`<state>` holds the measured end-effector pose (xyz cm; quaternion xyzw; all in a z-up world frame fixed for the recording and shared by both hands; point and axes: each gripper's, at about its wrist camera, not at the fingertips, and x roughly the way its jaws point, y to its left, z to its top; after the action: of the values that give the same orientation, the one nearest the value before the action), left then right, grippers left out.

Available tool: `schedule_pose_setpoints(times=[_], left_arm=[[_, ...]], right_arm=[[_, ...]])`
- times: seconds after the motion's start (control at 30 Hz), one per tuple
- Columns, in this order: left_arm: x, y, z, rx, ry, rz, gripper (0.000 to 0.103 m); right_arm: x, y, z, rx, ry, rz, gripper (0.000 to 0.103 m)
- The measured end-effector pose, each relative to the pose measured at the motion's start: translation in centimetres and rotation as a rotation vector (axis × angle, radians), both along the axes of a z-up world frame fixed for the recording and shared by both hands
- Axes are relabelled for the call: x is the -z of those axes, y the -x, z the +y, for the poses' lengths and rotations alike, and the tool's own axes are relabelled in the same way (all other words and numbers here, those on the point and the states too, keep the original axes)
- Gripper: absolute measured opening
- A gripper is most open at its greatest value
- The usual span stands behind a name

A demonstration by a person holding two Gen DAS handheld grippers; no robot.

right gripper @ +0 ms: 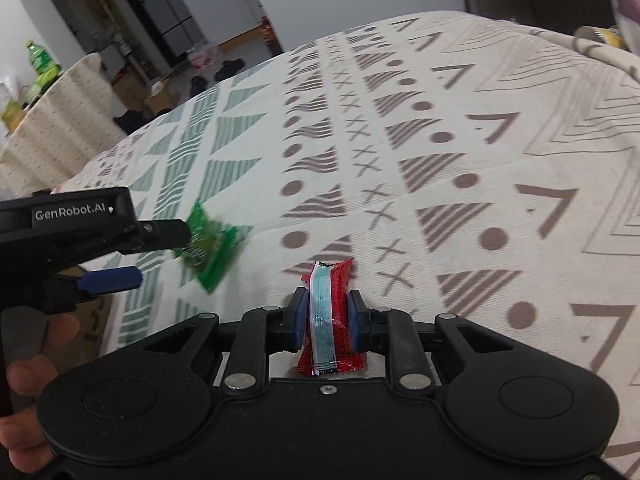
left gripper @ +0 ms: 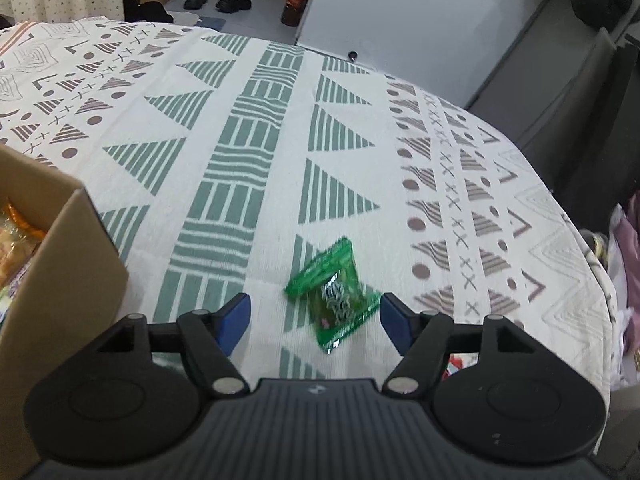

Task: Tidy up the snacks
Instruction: 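Grasp the red-and-blue candy with the right tool while the left tool grasps the green candy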

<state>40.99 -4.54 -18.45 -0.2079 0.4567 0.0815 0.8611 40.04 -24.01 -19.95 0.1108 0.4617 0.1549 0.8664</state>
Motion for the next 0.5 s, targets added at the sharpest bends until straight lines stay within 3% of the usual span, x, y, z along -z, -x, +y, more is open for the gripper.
schedule_pose_setpoints(times=[0.17, 0.5], left_arm=[[0.4, -1.1, -0.5, -0.032, -0.021, -0.001, 0.070], [2.5, -1.8, -1.4, -0.055, -0.069, 0.034, 0.068]], right_arm=[[0.3, -0.6, -1.0, 0.052, -0.012, 0.013, 0.021], [0.5, -0.6, -0.3, 0.015, 0.031, 0.007, 0.023]])
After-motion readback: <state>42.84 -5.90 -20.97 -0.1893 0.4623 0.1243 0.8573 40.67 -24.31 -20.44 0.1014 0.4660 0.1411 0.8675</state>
